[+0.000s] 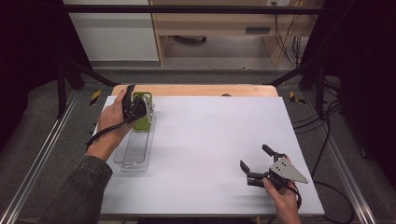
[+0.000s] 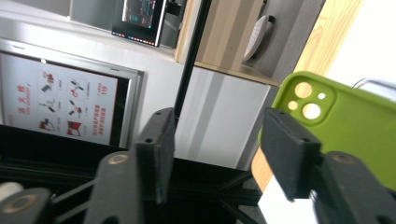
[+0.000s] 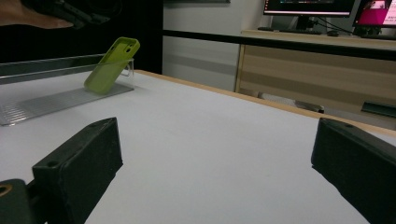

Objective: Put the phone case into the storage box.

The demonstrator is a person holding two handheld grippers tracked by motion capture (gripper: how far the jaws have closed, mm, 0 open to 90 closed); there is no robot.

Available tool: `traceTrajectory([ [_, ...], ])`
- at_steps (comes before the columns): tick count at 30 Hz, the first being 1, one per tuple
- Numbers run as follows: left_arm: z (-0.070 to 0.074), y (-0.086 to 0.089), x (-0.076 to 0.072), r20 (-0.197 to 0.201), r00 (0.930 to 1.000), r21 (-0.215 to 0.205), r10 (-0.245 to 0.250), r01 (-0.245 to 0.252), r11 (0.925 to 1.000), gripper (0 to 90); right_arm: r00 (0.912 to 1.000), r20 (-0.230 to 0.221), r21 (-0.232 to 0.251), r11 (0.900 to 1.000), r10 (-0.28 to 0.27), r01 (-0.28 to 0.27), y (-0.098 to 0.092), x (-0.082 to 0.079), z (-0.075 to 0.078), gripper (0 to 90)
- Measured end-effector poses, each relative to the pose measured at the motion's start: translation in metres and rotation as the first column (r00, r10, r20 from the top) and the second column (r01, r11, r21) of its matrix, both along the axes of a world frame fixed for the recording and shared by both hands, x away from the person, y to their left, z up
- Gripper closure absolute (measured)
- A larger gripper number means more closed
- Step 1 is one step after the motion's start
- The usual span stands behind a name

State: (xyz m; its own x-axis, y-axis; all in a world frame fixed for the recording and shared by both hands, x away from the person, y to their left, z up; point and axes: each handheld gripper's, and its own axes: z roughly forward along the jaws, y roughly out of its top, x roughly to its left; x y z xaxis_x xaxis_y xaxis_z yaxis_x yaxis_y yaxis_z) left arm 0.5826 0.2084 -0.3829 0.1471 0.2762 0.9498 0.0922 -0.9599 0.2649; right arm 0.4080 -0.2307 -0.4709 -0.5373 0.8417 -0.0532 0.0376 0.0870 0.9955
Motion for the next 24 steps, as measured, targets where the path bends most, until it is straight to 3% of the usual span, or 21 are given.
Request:
traceTrajectory([
  [5, 0.009, -0.001, -0.008, -0.011, 0.9999, -0.05, -0.002, 0.001, 0.9988, 24.6, 1.0, 0.004, 0.003, 1.0, -0.001, 0.001, -0.001, -0.001, 0.001, 1.8],
  [7, 0.011, -0.001, -0.01, -0.027, 0.9996, -0.035, 0.005, -0.006, 0.9994, 21.0, 1.0, 0.007, 0.005, 1.0, -0.002, 0.002, -0.002, -0.002, 0.002, 1.8],
  [9, 0.013, -0.001, -0.012, -0.034, 0.9994, -0.057, -0.008, 0.006, 0.9983, 18.1, 1.0, 0.008, 0.006, 1.0, -0.001, 0.001, -0.002, -0.002, 0.002, 1.8],
  [20, 0.018, -0.005, -0.017, -0.091, 0.9951, -0.151, -0.037, 0.023, 0.9883, 12.5, 0.9999, 0.011, 0.01, 1.0, -0.003, 0.003, -0.004, -0.002, 0.003, 1.8],
  [24, 0.019, -0.006, -0.016, -0.122, 0.9915, -0.217, -0.045, 0.017, 0.9761, 10.8, 0.9999, 0.012, 0.008, 1.0, -0.002, 0.002, -0.004, -0.002, 0.003, 1.8],
])
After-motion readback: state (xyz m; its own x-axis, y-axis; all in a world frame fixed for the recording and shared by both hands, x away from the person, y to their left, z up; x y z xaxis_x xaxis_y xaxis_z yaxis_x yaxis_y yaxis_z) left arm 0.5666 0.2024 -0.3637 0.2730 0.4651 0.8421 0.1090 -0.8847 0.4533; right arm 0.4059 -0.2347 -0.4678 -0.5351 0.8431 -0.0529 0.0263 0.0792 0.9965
